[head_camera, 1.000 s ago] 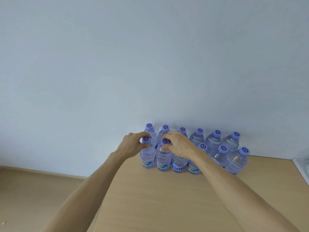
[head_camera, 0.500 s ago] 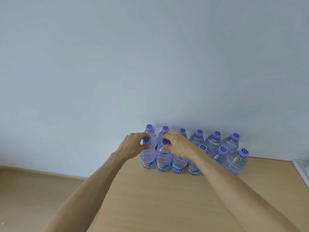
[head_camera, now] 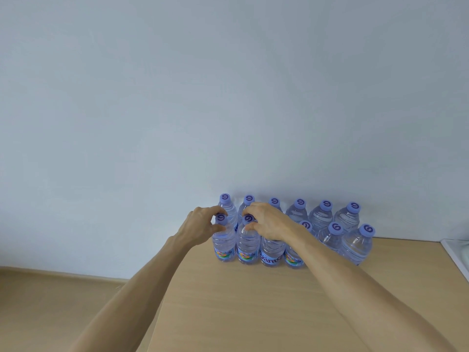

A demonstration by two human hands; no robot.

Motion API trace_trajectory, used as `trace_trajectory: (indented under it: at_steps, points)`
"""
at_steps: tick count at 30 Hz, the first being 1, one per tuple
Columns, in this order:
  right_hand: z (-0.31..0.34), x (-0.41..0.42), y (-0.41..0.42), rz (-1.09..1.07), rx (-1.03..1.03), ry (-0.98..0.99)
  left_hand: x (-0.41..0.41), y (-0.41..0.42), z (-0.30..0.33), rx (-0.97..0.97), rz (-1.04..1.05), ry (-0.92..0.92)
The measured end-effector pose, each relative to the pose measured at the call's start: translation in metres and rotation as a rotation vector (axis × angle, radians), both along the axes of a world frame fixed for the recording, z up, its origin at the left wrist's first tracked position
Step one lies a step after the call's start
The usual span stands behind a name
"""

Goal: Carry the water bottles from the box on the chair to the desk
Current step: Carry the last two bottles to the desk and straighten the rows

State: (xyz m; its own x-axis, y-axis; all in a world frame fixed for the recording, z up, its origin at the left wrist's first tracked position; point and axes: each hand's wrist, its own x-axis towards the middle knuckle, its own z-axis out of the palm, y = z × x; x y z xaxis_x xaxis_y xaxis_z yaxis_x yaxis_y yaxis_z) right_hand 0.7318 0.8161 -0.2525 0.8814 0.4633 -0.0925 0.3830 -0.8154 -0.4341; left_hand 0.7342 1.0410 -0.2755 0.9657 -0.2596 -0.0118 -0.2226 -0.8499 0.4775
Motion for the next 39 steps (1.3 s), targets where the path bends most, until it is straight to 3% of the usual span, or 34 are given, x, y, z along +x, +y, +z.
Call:
trace_trajectory:
  at_steps: [11, 17, 22, 26, 35, 39]
  points:
    - [-0.003, 0.006, -0.017, -0.045, 0.009, 0.030, 0.005, -0.004, 0.007, 0.010, -0.040, 0.075]
    - [0.000, -0.003, -0.073, -0.131, 0.045, -0.033, 0.002, -0.054, 0.022, -0.045, -0.234, -0.081]
    - [-0.005, -0.014, -0.120, -0.195, -0.025, -0.005, 0.000, -0.108, 0.016, 0.189, -0.359, -0.184]
    - [-0.008, -0.019, -0.140, -0.109, -0.157, 0.004, 0.003, -0.135, 0.008, 0.312, -0.346, -0.220]
    - [-0.011, -0.017, -0.137, -0.129, -0.187, -0.107, 0.012, -0.127, 0.006, 0.111, -0.496, -0.034]
    - [-0.010, -0.016, -0.138, -0.111, -0.185, -0.079, 0.006, -0.126, 0.006, 0.126, -0.397, -0.046]
